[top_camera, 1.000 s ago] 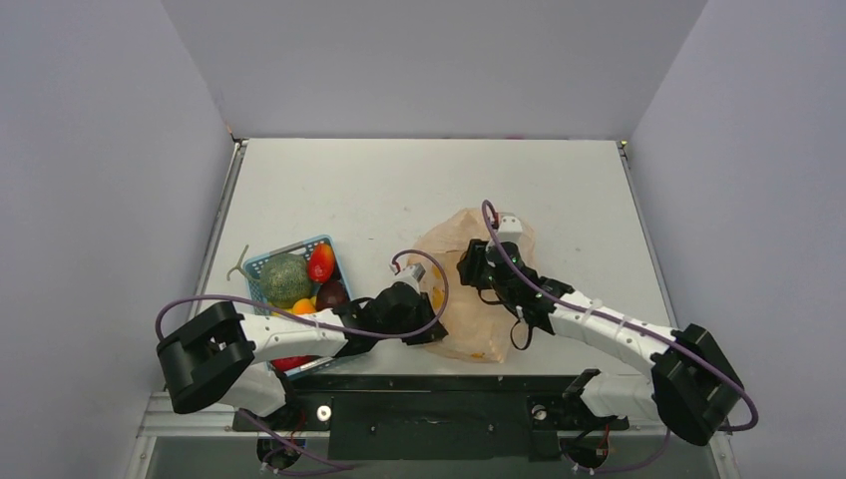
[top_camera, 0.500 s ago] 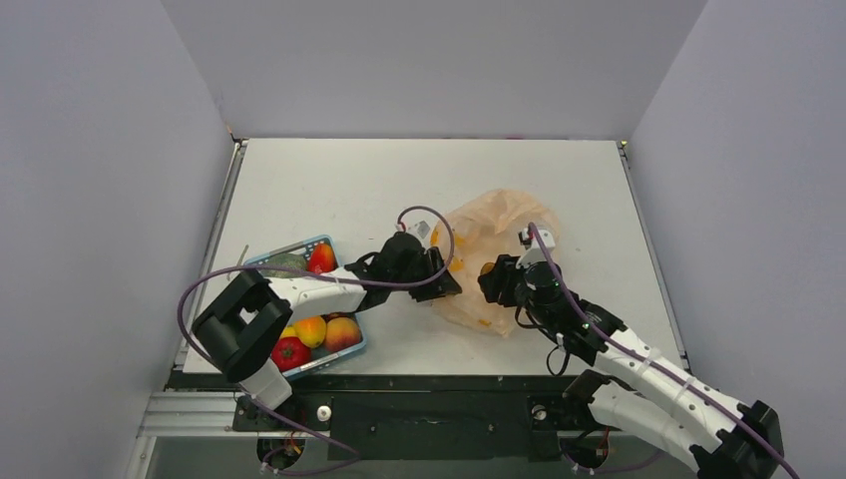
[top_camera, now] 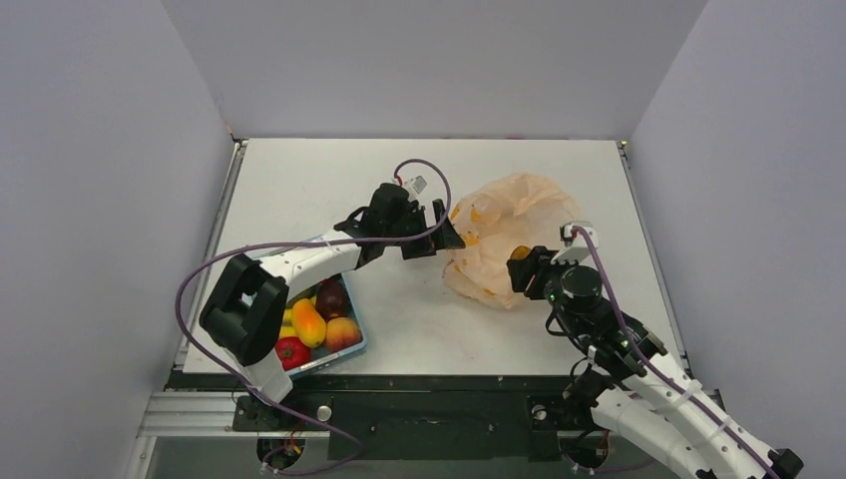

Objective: Take the fake fruits out of the plastic bag
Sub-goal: Place the fake fruit in the bin.

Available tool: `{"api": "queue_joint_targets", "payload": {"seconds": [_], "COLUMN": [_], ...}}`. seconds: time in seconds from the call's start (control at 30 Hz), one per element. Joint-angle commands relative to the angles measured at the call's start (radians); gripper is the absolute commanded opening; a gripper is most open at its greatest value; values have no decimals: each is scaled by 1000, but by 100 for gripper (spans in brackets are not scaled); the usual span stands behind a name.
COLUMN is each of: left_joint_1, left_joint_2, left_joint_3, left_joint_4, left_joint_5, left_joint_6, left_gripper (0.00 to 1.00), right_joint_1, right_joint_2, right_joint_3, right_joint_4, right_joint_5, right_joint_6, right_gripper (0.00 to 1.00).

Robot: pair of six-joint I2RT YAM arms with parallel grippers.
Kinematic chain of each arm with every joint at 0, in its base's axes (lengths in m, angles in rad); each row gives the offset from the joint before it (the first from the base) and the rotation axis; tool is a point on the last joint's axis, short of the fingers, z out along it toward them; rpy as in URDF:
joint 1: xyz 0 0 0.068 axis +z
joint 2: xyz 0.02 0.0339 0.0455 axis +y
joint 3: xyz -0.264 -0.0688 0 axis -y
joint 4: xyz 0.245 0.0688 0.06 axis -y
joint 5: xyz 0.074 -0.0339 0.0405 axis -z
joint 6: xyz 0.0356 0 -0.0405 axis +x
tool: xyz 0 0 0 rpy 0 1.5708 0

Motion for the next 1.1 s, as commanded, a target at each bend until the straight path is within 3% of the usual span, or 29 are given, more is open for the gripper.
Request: {"api": "queue_joint_targets", "payload": {"seconds": [0.0, 0.23, 0.5, 0.77, 1.07], "left_joint_1": [23, 103, 132, 133, 131], "left_joint_2": [-163, -624, -1082, -1255, -1337], "left_joint_3": [11, -210, -222, -87, 98], "left_joint_4": [-170, -316, -635, -874, -951], "left_joint_5": [-26, -107, -220, -337, -421], "left_joint_6": [144, 163, 127, 112, 126], "left_gripper": [97, 97, 97, 97, 97], "right_joint_1": [-8, -8, 70, 318, 508], "right_joint_2": [-12, 48, 184, 450, 917], "right_joint_3": [72, 117, 156, 259, 531], "right_joint_4": [-33, -26, 109, 291, 461], "right_joint_5": [63, 7, -68, -29, -189], "right_joint_6": [-41, -60, -32, 23, 104], "right_gripper": [0, 0, 0, 1, 3]}}
